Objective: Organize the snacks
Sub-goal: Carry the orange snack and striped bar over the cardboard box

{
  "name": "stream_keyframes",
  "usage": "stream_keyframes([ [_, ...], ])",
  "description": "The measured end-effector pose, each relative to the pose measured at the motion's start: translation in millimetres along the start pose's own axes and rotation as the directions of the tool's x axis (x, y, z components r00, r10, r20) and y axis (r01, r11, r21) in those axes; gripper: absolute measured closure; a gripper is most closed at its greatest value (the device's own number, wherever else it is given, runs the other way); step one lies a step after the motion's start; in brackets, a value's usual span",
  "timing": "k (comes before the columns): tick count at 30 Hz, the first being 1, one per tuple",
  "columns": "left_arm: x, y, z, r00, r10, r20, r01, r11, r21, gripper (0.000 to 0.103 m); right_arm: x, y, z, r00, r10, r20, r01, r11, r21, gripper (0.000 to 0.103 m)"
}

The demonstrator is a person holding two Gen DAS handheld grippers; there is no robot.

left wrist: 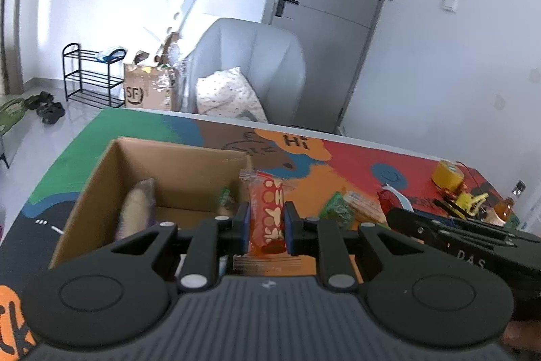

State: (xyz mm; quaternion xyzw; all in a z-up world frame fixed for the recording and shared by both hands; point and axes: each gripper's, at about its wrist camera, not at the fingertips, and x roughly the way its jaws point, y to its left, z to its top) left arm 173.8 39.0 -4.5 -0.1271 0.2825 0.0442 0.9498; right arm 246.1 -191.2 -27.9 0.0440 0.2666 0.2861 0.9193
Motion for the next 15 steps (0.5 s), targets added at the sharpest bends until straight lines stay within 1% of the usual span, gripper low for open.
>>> stream_keyframes([
  [7, -1.7, 28.7, 6.8, 0.999, 0.042, 0.006, -0.041, 0.998, -0.039, 0.084, 11.9, 19.0, 5.9, 0.999, 0.042, -0.013, -0.042, 0.999, -0.021, 0.085],
  [15, 0.1, 56.3, 6.0, 0.998, 0.067, -0.015, -0.068, 0.995, -0.078, 0.084, 27.3, 42.8, 11.5, 0.996, 0.08, -0.035, -0.082, 0.995, -0.056, 0.085],
])
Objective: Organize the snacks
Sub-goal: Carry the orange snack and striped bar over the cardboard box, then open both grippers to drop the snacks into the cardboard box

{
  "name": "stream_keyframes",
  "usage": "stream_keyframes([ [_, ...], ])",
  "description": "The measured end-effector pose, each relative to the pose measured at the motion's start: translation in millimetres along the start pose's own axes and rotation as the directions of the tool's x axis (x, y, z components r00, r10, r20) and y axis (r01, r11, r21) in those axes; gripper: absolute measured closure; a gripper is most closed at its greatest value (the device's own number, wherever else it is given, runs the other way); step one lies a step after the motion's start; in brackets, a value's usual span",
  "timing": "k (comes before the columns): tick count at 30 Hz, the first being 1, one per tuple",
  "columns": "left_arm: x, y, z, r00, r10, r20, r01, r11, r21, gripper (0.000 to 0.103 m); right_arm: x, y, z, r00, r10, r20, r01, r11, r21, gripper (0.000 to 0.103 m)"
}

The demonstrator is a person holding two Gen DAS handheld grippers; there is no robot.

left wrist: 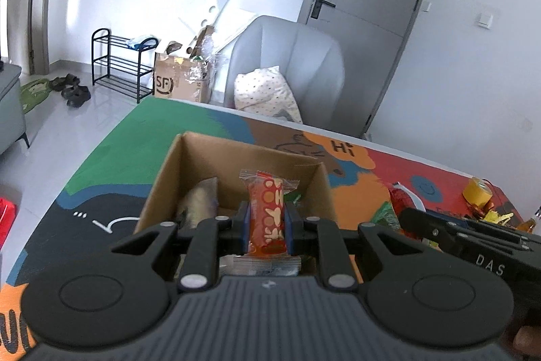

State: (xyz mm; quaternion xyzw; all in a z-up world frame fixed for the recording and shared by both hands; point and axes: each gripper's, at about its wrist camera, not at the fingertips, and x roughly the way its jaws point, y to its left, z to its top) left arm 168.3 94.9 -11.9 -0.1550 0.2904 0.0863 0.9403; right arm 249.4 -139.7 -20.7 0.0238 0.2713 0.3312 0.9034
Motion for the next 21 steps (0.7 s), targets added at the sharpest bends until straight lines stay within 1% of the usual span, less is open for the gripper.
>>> stream_keyframes([
  [5, 2.6, 8.2, -4.2, 0.999, -0.017, -0.046, 0.017, 1.0, -0.003, 0.083, 5.9, 16.0, 3.2, 1.0, 0.02, -0.009, -0.02, 0.999, -0.027, 0.085],
  [6, 1.1, 8.0, -4.6, 0.999, -0.008, -0.04, 0.008, 1.0, 0.005, 0.079, 6.5, 19.1, 3.7, 1.0, 0.025, -0.01, -0.026, 0.999, -0.032, 0.085],
  [8, -1.6, 9.9, -4.6, 0.999, 0.001, -0.039, -0.001, 1.0, 0.011, 0.077, 6.7, 25.1, 4.0, 0.999, 0.035, -0.011, -0.036, 0.999, -0.041, 0.085],
  [11, -3.2, 15.6, -4.0, 0.999, 0.003, -0.047, -0.003, 1.0, -0.011, 0.071, 8.6, 32.1, 4.1, 0.999, 0.047, -0.016, -0.047, 0.998, -0.047, 0.085],
  [13, -5.3, 19.3, -4.1, 0.999, 0.02, -0.042, -0.02, 1.0, -0.018, 0.064, 9.4, 35.4, 4.2, 0.998, 0.055, -0.018, -0.056, 0.997, -0.051, 0.085],
  [16, -7.8, 22.8, -4.2, 0.999, 0.03, -0.042, -0.031, 0.999, -0.028, 0.057, 9.9, 40.1, 4.4, 0.997, 0.069, -0.023, -0.07, 0.996, -0.056, 0.085],
  [18, -11.6, 25.8, -4.1, 0.999, 0.033, -0.037, -0.034, 0.999, -0.034, 0.056, 10.5, 43.4, 4.9, 0.996, 0.084, -0.025, -0.085, 0.995, -0.059, 0.085],
  [21, -18.1, 30.6, -3.2, 0.999, 0.039, -0.023, -0.04, 0.998, -0.046, 0.05, 12.3, 50.7, 4.8, 0.993, 0.111, -0.031, -0.113, 0.992, -0.06, 0.085],
])
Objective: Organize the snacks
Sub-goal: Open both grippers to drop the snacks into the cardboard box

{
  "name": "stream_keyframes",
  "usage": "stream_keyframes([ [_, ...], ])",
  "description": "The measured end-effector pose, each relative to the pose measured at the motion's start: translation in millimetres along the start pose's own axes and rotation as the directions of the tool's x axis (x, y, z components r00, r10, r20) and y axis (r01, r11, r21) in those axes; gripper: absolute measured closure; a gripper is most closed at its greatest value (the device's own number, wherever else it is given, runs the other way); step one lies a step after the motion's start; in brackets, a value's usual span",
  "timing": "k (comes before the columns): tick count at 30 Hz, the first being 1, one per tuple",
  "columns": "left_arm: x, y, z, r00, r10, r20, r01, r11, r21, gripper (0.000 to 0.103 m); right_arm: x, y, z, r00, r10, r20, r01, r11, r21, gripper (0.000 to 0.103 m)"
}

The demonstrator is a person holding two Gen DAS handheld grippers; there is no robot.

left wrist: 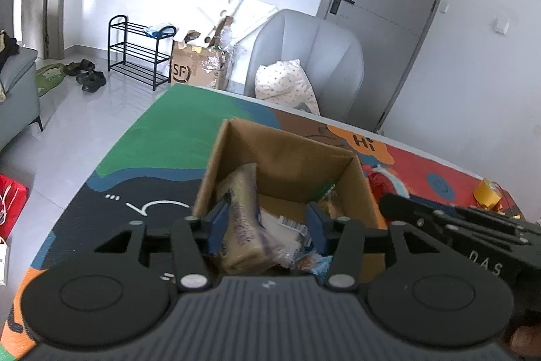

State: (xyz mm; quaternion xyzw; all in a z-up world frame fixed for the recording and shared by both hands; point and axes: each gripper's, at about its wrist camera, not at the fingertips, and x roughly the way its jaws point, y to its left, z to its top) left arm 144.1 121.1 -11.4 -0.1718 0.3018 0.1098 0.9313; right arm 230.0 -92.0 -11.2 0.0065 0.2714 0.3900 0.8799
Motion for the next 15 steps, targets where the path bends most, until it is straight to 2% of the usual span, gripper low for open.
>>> stream_keyframes([
  [4, -6.9, 8.4, 1.1, 1.0, 0.008, 0.016, -0.008, 1.0, -0.02, 0.044, 4.3, 8.6, -0.1, 0.998, 0.057, -0.017, -0.057, 0.998, 0.007, 0.084],
  [7, -9.7, 11.6, 1.1, 1.0, 0.012, 0.02, -0.011, 0.999, -0.03, 0.04, 4.2, 16.2, -0.3, 0.995, 0.095, -0.023, -0.095, 0.995, 0.004, 0.075],
  [12, -12.0, 11.2, 0.3, 1.0, 0.003, 0.024, -0.003, 1.0, -0.027, 0.029, -1.1, 13.2, -0.6, 0.998, 0.064, -0.024, -0.064, 0.998, 0.011, 0.075],
  [15, -10.9, 5.4, -1.3, 1.0, 0.001, 0.03, 0.0, 1.0, -0.013, 0.021, -7.2, 6.5, -3.0, 0.999, 0.03, -0.018, -0.03, 0.999, 0.027, 0.071],
])
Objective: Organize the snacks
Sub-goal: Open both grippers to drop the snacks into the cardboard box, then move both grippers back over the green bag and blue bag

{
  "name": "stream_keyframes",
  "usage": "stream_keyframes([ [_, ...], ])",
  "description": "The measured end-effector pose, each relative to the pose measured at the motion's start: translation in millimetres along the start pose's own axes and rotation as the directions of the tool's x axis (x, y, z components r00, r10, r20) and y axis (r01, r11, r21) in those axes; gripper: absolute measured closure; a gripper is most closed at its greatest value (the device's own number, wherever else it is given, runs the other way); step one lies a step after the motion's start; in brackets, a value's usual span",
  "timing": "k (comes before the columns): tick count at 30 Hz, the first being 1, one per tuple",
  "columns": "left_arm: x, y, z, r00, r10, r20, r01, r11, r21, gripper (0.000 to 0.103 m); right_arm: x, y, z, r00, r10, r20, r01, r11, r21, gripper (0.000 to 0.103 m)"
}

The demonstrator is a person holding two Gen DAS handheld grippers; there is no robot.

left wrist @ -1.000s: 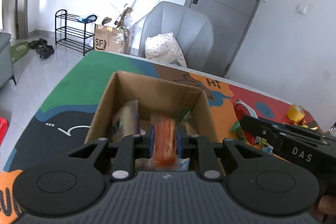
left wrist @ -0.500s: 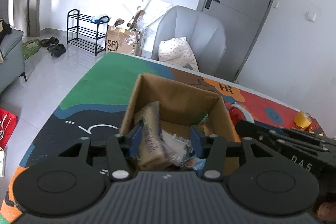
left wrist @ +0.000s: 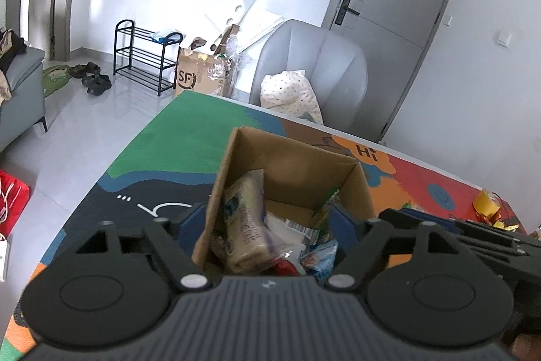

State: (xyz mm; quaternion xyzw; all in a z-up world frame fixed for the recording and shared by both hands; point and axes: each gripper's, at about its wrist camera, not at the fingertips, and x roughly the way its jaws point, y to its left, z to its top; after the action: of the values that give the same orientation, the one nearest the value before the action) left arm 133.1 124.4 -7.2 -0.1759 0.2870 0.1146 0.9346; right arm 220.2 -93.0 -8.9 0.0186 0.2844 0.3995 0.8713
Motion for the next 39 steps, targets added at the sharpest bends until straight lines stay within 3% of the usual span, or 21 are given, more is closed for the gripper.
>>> stream_keyframes([
  [16, 14.6, -55.8, -18.6, 0.997, -0.072, -0.042, 0.075, 0.994, 0.083, 0.014, -42.7, -53.4, -22.2, 0.989, -0.149, 0.02, 0.147, 0.985, 0.085, 0.048],
  [34, 20.0, -111.8, -36.7, 0.987, -0.14, -0.075, 0.151, 0.975, 0.164, 0.008, -88.0, -102.8, -48.2, 0.961, -0.275, 0.042, 0.263, 0.947, 0.187, 0.011],
  [39, 24.1, -124.6, -40.7, 0.985, -0.152, -0.084, 0.165, 0.97, 0.18, 0.008, -97.9, -118.4, -54.9, 0.951, -0.306, 0.038, 0.291, 0.932, 0.218, 0.008],
])
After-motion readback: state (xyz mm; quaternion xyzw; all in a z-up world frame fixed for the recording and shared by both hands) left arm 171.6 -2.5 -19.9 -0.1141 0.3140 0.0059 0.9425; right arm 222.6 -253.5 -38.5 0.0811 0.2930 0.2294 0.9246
